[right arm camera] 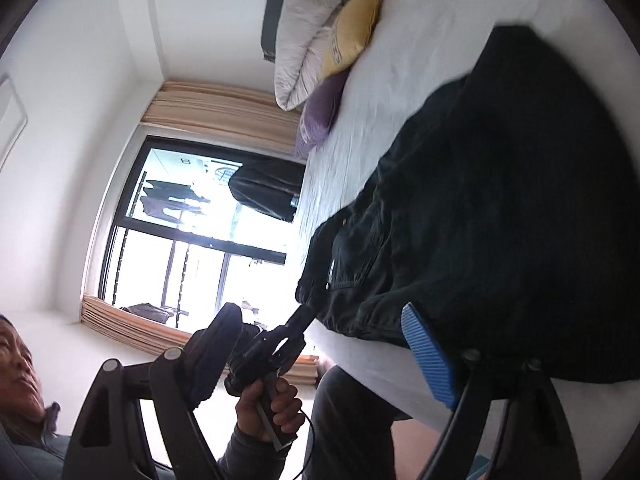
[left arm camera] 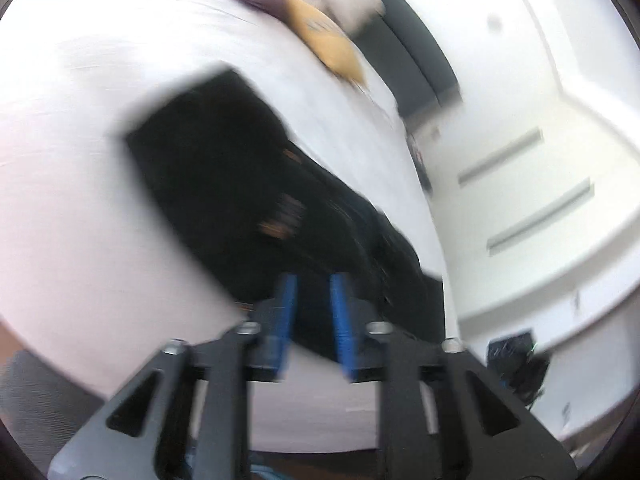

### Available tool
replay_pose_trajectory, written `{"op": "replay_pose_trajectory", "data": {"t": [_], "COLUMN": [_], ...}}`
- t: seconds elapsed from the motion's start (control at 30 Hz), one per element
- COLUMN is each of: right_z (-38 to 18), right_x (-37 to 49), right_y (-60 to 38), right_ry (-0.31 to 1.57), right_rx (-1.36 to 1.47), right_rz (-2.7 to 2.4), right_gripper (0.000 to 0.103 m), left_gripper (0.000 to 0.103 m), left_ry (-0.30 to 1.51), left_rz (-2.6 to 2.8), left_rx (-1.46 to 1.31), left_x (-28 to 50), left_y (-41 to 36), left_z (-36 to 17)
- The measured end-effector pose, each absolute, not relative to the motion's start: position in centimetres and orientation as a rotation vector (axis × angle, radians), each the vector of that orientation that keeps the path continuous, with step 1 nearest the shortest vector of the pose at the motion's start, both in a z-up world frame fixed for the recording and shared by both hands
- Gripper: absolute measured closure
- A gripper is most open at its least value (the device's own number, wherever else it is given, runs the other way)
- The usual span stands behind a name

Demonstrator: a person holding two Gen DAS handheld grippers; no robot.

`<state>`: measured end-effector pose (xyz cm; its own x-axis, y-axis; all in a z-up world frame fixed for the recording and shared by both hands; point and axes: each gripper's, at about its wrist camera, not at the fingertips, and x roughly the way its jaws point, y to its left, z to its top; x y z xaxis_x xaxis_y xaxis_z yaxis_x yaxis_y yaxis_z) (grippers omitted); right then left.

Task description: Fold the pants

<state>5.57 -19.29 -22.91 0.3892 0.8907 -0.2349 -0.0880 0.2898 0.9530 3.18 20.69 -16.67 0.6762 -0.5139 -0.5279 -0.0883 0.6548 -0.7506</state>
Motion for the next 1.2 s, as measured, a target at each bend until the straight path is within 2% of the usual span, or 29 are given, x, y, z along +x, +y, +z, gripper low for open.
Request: {"op": "replay_pose_trajectory", "data": {"t": [0.07,0.3,0.67,0.73,0.77,0.8,1.2], "right_z": [-23.5,-22.7,-22.5,-22.5,-22.4,-22.4,-21.2], "right_x": [6.4,5.4,4.5,4.4,4.4,4.4,6.4], "right_y": [-17.5,-16.0,-15.4,-15.2,-15.0,-14.8,-13.7], "right_ry": [0.971,1.012,1.037,1.043,1.045,1.047,1.078], "right_rx": [1.073,1.035,1.029,1.024,1.021,1.017,0.924], "right_rz": [0.807,0.835,0.816,0.821,0.824,0.827,0.754], "right_gripper": [0.018,0.018,0.018,0.018,0.018,0.018,0.018], "left_gripper": [0.021,0.021,0.023,0.042,0.073,0.086,0.095], "left_ry": [0.781,0.716,0.681,0.688,0.706,0.722,0.707], "left_rz": [-0.199,-0.232,-0.337,-0.325,-0.309,-0.299,-0.252], "left_rx": [-0.906,-1.058,-1.138,-1.132,-1.126,-1.127,-1.015], "left_x": [2.7,4.1,7.7,8.8,8.9,9.0,9.8], "left_y": [24.2,28.0,27.4,27.9,28.0,27.8,26.7], "left_z": [-17.5,-19.9,-23.0,-23.3,-23.5,-23.6,-20.8]}}
